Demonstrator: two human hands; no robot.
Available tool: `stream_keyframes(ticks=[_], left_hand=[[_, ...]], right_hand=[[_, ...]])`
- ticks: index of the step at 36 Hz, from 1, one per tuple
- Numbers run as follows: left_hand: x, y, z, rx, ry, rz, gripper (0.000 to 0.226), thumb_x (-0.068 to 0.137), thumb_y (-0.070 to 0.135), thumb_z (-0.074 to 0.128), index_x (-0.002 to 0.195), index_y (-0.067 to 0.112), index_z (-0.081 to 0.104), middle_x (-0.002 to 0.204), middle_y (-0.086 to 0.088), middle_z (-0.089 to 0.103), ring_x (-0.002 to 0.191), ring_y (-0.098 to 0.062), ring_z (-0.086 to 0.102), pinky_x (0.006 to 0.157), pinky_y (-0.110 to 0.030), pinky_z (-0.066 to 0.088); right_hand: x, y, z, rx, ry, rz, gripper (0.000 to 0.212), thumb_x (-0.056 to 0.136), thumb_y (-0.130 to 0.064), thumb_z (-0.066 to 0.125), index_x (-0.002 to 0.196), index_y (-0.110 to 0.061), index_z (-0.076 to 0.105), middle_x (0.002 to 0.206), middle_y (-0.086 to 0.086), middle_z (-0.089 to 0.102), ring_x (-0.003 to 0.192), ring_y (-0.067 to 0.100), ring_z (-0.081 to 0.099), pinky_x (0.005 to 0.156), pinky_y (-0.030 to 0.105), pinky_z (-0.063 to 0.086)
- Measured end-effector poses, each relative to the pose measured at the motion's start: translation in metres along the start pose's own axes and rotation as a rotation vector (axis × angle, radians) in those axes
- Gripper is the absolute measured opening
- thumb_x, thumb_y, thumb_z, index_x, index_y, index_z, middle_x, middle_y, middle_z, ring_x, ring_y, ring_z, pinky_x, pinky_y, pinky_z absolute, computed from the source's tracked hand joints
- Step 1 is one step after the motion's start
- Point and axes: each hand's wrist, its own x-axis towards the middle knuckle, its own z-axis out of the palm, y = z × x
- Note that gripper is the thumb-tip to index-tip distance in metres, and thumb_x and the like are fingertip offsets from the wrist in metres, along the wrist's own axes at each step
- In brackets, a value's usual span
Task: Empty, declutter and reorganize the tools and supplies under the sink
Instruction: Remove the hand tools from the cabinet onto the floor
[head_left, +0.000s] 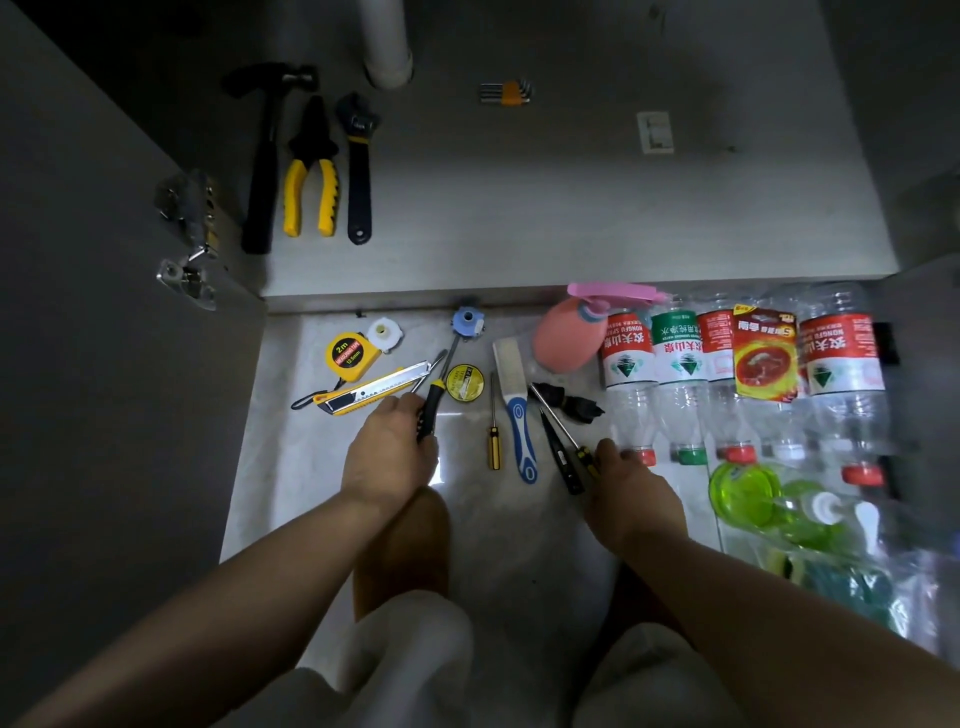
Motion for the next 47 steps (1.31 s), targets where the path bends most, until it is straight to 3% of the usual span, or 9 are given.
stream_keyframes(ticks=[7, 12, 20, 26, 34, 39, 43, 47], left_hand=[[-0.006, 0.006, 0.001, 0.060, 0.034, 0.009, 0.034, 0.088, 0.026, 0.065, 0.122, 0.023, 0.059, 0.117, -0.003, 0.059, 0.111, -0.029, 0.056, 0.075, -0.045, 0.056], [-0.007, 0.010, 0.002, 0.074, 0.035, 0.017, 0.036, 0.089, 0.025, 0.066, 0.124, 0.022, 0.058, 0.121, -0.003, 0.057, 0.114, -0.029, 0.054, 0.076, -0.046, 0.055], [-0.004, 0.008, 0.003, 0.048, 0.039, 0.026, 0.033, 0.089, 0.024, 0.065, 0.121, 0.022, 0.059, 0.117, -0.002, 0.058, 0.110, -0.027, 0.054, 0.076, -0.045, 0.056], [-0.003, 0.004, 0.003, 0.025, 0.042, 0.050, 0.032, 0.086, 0.020, 0.066, 0.118, 0.021, 0.061, 0.112, -0.002, 0.058, 0.106, -0.027, 0.055, 0.075, -0.042, 0.054], [-0.001, 0.003, 0.003, 0.025, 0.035, 0.046, 0.034, 0.088, 0.022, 0.066, 0.121, 0.022, 0.061, 0.114, -0.001, 0.060, 0.107, -0.025, 0.057, 0.076, -0.043, 0.056], [-0.004, 0.007, -0.004, 0.039, 0.058, 0.072, 0.031, 0.089, 0.025, 0.067, 0.120, 0.023, 0.061, 0.114, 0.000, 0.058, 0.108, -0.023, 0.055, 0.073, -0.037, 0.053], [0.005, 0.019, -0.018, 0.045, 0.072, 0.174, 0.024, 0.090, 0.024, 0.065, 0.113, 0.019, 0.062, 0.108, -0.001, 0.055, 0.104, -0.023, 0.055, 0.074, -0.041, 0.053], [0.022, 0.038, -0.054, -0.027, 0.227, 0.225, 0.024, 0.093, 0.026, 0.062, 0.116, 0.022, 0.062, 0.110, 0.001, 0.058, 0.103, -0.023, 0.059, 0.073, -0.041, 0.054]], right_hand=[[-0.011, 0.016, -0.001, -0.068, -0.086, 0.091, 0.035, 0.098, -0.029, 0.047, 0.131, -0.017, 0.045, 0.123, 0.009, 0.060, 0.113, 0.032, 0.061, 0.085, 0.037, 0.047], [-0.011, 0.016, -0.001, -0.073, -0.075, 0.098, 0.029, 0.097, -0.029, 0.047, 0.124, -0.020, 0.051, 0.119, 0.006, 0.064, 0.110, 0.029, 0.064, 0.076, 0.033, 0.043], [0.001, -0.002, 0.000, 0.045, -0.008, 0.018, 0.031, 0.095, -0.013, 0.058, 0.124, -0.017, 0.050, 0.114, 0.009, 0.065, 0.101, 0.029, 0.067, 0.081, 0.037, 0.055], [0.018, -0.016, 0.002, 0.151, 0.039, 0.021, 0.050, 0.092, -0.012, 0.067, 0.138, -0.015, 0.050, 0.122, 0.010, 0.065, 0.111, 0.027, 0.065, 0.096, 0.040, 0.056], [0.014, -0.009, 0.008, 0.135, 0.104, 0.023, 0.043, 0.087, -0.010, 0.071, 0.125, -0.013, 0.052, 0.120, 0.011, 0.060, 0.105, 0.027, 0.065, 0.085, 0.036, 0.055], [0.008, -0.011, -0.008, 0.039, 0.182, -0.101, 0.030, 0.093, -0.017, 0.061, 0.122, -0.015, 0.053, 0.111, 0.005, 0.061, 0.092, 0.025, 0.066, 0.070, 0.031, 0.050], [0.009, -0.019, -0.041, 0.023, 0.179, -0.337, 0.014, 0.098, -0.026, 0.053, 0.107, -0.018, 0.059, 0.098, 0.003, 0.067, 0.080, 0.020, 0.065, 0.071, 0.033, 0.055], [0.006, -0.046, -0.088, 0.070, 0.248, -0.538, 0.011, 0.100, -0.023, 0.051, 0.093, -0.020, 0.059, 0.084, -0.001, 0.066, 0.070, 0.015, 0.062, 0.069, 0.035, 0.058]])
